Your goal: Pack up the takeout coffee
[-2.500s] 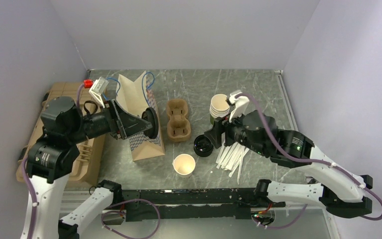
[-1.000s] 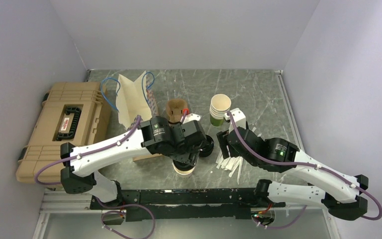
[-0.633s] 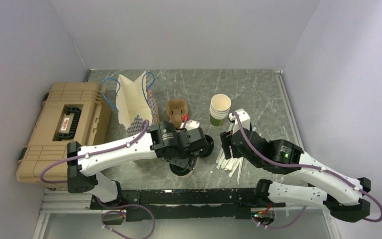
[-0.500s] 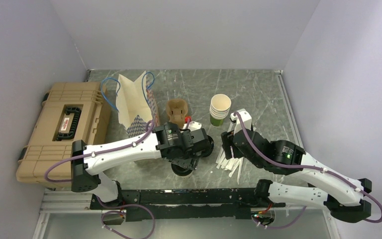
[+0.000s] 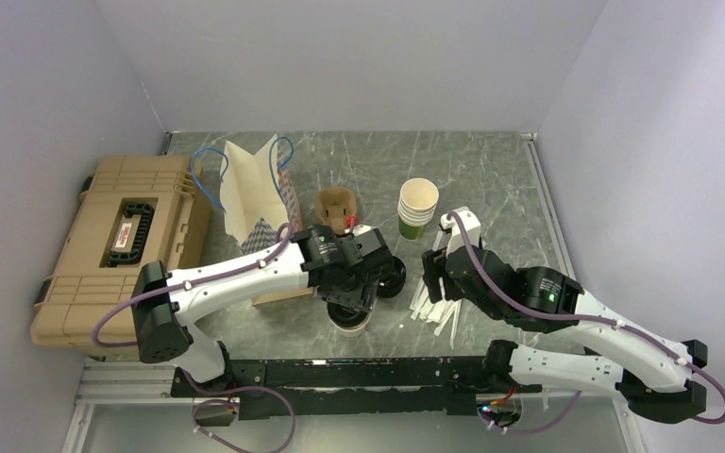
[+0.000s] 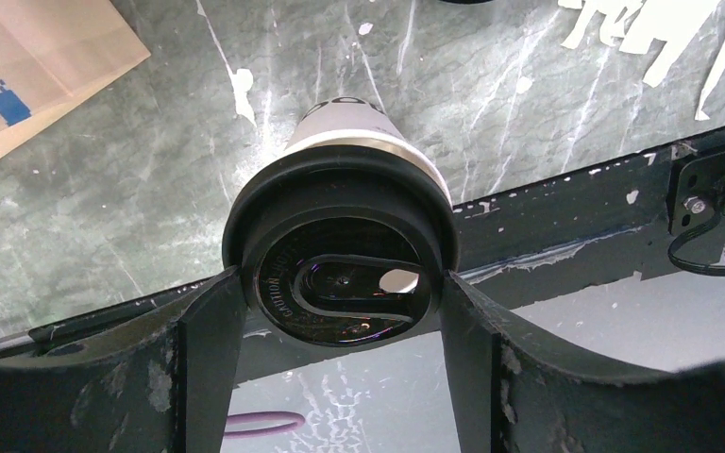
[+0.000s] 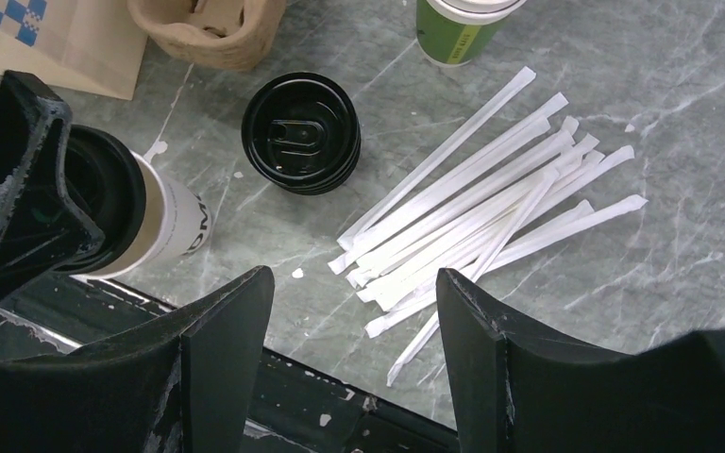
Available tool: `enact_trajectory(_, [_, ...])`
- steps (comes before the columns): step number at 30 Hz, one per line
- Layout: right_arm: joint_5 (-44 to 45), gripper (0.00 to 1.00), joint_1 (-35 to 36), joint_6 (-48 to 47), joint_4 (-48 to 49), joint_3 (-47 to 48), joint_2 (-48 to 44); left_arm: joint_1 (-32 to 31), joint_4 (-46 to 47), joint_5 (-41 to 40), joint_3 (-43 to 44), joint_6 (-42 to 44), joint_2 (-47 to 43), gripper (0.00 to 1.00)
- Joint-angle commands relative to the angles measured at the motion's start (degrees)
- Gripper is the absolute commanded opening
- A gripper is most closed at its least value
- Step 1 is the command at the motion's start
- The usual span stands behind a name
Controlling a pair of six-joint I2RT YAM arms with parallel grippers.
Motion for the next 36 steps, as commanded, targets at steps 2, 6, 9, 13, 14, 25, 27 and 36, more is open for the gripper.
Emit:
enact_trajectory(2, [0.1,0.68,-0.2,0.4,0.0,1.0,0.0,1.1,3.9,3.0,-2.8,1.2,-2.0,0.34])
enact_trajectory(6, [-0.1,0.68,-0.2,0.4,-0.1,1.1,0.3,1.7,5.6,3.8,-5.1,1.0,-3.0,0.34])
enact_trajectory(9, [-0.2,0.68,-0.2,0.6,-0.1,1.1,0.3,1.7,6.1,4.0,-5.9,0.8,-3.0,0.34])
enact_trajectory(13, [-0.2,0.68,-0.1,0.7,-0.2,1.1,0.2,1.7,6.6,4.1,-6.2,0.9,-2.9,0.34])
enact_trajectory(14, [-0.2,0.68,-0.1,0.7,-0.2,1.1,0.1,1.7,6.7,4.0,-6.1,0.9,-2.9,0.34])
enact_trajectory(25, [-0.6,0.68,-0.2,0.9,-0.1,1.0,0.2,1.8,7.2,4.4,-5.7,1.1,-2.9,0.33])
enact_trajectory(27, [-0.5,0.68,-0.2,0.8,0.1,0.9,0.0,1.7,7.4,4.7,-5.9,1.1,-2.7,0.33])
enact_trajectory(36, [-1.1,0.68,-0.2,0.9,0.4,0.5,0.2,1.7,7.2,5.2,-6.5,0.9,-2.0,0.33])
